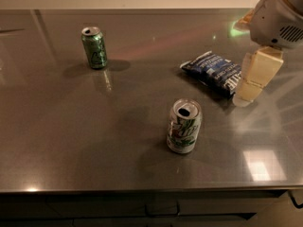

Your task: Pick green can

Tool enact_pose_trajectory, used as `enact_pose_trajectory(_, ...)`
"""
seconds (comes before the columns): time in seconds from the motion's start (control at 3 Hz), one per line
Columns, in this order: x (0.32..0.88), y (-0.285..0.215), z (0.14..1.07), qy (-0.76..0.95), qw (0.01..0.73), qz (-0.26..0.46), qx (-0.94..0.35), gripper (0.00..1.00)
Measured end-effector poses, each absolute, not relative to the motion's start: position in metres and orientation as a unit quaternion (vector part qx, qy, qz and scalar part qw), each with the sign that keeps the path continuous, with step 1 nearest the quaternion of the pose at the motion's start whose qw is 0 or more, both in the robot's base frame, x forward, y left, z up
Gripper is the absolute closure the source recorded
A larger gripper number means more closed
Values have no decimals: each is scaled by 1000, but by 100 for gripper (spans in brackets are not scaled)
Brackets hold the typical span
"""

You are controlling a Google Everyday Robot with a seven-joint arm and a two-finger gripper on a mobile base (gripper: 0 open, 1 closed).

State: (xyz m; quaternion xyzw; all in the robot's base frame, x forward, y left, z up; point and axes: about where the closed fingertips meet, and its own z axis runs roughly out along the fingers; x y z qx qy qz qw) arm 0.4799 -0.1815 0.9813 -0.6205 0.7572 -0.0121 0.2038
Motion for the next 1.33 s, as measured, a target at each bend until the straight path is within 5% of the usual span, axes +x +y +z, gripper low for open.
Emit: enact_pose_trajectory(1.33,615,-46,959,727,347,109,-582,0)
